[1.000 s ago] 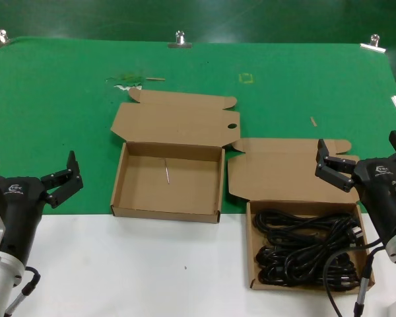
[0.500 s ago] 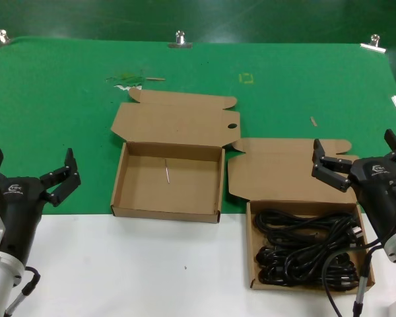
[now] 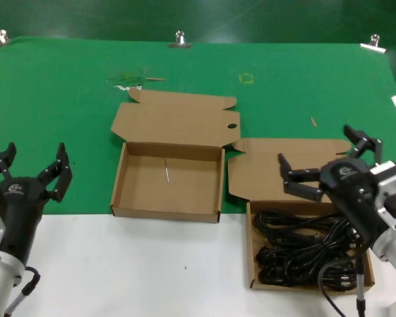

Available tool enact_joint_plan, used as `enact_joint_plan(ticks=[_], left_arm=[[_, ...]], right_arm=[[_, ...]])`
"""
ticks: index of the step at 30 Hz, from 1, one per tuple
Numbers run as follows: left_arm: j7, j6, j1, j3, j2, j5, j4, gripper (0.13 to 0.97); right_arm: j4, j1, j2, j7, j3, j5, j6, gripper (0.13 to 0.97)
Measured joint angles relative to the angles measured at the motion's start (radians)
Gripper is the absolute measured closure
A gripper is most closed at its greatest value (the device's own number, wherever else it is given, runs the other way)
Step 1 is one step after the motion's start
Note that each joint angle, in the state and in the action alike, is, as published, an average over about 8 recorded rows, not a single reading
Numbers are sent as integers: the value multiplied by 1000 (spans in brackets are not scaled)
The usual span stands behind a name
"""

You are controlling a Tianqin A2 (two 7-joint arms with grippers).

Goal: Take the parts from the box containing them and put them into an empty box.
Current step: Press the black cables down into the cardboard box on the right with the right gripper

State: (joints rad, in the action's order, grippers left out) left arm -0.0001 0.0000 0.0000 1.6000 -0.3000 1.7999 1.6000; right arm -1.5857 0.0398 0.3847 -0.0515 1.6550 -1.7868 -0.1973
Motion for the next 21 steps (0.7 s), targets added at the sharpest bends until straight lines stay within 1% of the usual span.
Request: enact_joint_plan(ticks=[3,4,12,13,21], left_arm=[[0,0,0,0,0,0,0,521],[0,0,0,0,0,0,0,521],[0,0,0,0,0,0,0,725],[0,0,0,0,0,0,0,725],[0,0,0,0,0,0,0,863]], right_arm=[[11,29,31,-12,25,15,-40,129],[14,40,42,-16,35,22,-53,129],[50,149,129,-15,133,88,-171,129],[57,163,138,-15,146,96,-190,129],[118,308,202,-29,244,148,-364,129]])
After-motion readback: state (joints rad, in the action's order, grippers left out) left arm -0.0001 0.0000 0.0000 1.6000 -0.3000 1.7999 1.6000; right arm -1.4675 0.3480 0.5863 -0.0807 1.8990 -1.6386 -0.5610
